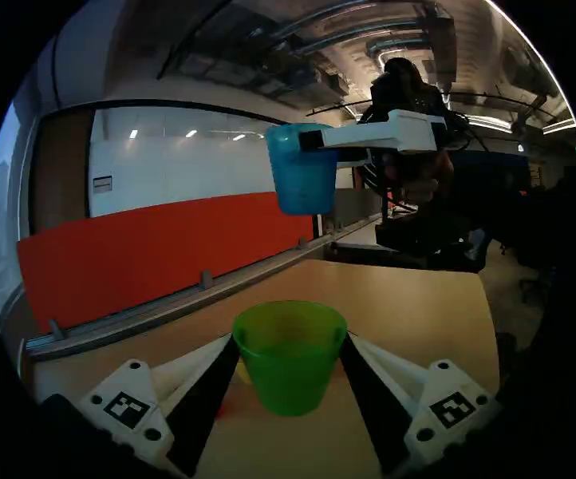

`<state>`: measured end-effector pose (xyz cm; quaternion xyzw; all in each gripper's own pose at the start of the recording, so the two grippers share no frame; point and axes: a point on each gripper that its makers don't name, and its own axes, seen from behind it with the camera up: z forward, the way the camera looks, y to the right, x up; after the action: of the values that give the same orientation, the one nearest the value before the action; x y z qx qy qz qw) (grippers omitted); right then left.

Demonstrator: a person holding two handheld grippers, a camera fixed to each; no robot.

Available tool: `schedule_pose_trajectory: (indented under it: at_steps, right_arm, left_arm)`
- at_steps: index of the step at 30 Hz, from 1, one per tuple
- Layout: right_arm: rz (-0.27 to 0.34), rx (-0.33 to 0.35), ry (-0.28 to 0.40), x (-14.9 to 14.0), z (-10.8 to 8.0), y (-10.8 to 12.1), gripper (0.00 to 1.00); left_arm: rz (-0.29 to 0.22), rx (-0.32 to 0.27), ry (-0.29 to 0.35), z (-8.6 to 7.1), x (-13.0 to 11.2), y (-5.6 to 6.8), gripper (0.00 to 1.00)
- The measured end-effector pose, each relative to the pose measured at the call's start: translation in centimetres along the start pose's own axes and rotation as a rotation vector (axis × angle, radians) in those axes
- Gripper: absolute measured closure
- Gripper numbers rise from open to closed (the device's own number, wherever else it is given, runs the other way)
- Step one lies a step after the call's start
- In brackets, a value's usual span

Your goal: Pour water

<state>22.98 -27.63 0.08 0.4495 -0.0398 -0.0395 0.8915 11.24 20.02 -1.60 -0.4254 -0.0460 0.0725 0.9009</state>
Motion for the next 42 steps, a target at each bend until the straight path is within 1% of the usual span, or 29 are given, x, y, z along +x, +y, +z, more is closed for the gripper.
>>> schedule_pose_trajectory:
  at_steps: [6, 14, 20, 29, 33, 42]
  right_arm:
    - [-0.001, -0.014, -0.037, -2.1, -1.3, 1.1, 0.08]
    - [0.003, -0.019, -0.090, -5.2, -3.0, 1.8, 0.08]
    - [0.001, -0.007, -0.129, -7.5, -4.1, 1.8, 0.08]
    - [-0.008, 0.018, -0.166, -10.8, -4.7, 1.5, 0.08]
    - [-0.007, 0.033, -0.178, -12.2, -5.0, 1.3, 0.08]
    - [-0.002, 0.049, -0.258, -16.3, -5.7, 1.1, 0.08]
  left_arm:
    - [0.006, -0.004, -0.040, -0.1, -1.2, -0.2, 0.14]
    - [0.007, 0.000, -0.107, 0.3, -3.1, -0.7, 0.14]
    - [0.009, -0.012, -0.161, 0.6, -4.4, -0.6, 0.14]
    - [0.019, -0.028, -0.232, 1.0, -6.7, -0.2, 0.14]
    - [0.018, -0.030, -0.251, 1.0, -7.4, -0.1, 0.14]
    - [0.013, -0.041, -0.290, 0.9, -8.7, 0.1, 0.14]
